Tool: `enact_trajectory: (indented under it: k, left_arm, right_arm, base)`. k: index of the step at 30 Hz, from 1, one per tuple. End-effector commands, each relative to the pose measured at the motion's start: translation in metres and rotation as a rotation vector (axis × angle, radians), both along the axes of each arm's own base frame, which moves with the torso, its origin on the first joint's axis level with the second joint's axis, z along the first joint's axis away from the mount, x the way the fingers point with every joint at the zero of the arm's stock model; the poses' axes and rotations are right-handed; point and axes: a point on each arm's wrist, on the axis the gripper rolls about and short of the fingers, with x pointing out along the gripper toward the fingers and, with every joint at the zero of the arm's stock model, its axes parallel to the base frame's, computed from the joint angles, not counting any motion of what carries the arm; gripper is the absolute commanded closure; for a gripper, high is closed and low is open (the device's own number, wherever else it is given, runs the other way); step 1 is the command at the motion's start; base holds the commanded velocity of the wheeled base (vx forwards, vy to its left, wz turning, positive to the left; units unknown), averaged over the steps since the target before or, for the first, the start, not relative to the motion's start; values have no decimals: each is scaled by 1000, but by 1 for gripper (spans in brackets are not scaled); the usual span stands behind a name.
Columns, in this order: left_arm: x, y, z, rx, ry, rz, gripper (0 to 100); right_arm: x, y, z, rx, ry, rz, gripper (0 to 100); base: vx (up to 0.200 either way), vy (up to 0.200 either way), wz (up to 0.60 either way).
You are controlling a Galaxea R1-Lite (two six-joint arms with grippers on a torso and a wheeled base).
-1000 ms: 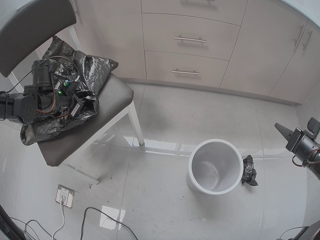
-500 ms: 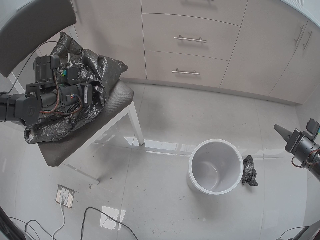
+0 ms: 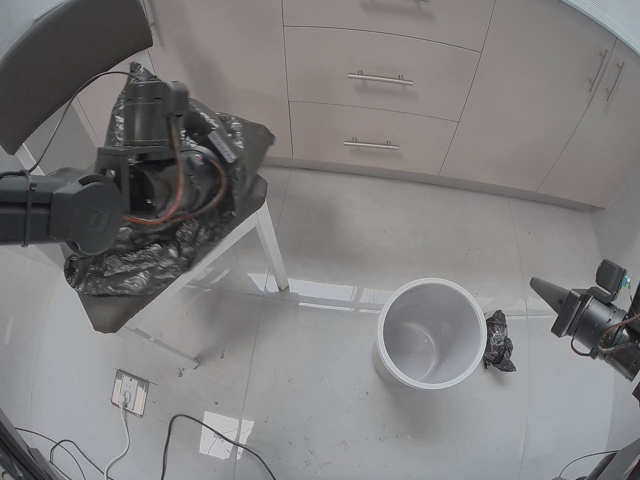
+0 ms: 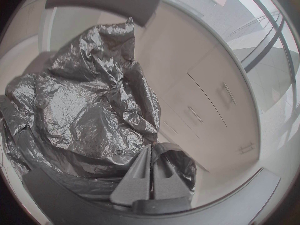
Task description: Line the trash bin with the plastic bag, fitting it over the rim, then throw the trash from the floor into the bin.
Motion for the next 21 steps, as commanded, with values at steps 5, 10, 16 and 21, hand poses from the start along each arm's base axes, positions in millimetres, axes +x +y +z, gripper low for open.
enact_trajectory:
  k: [5,10,16,21]
  left_arm:
    - [-62,-119,43,-127,31,-236,100]
    - [-81,-126,57,-169,6,-284,100]
    - [-83,-128,59,-239,26,-277,100]
    - [-77,-132,48,-252,61,-261,100]
  right_arm:
    - [-11,31,-20,-158,48,79,100]
    - [0,46,-13,-175,21,106,100]
    - [8,67,-11,-212,4,161,100]
    - [7,83,-24,-270,37,192,100]
  base:
    - [0,0,0]
    - [0,0,0]
    - [0,0,0]
    - [0,0,0]
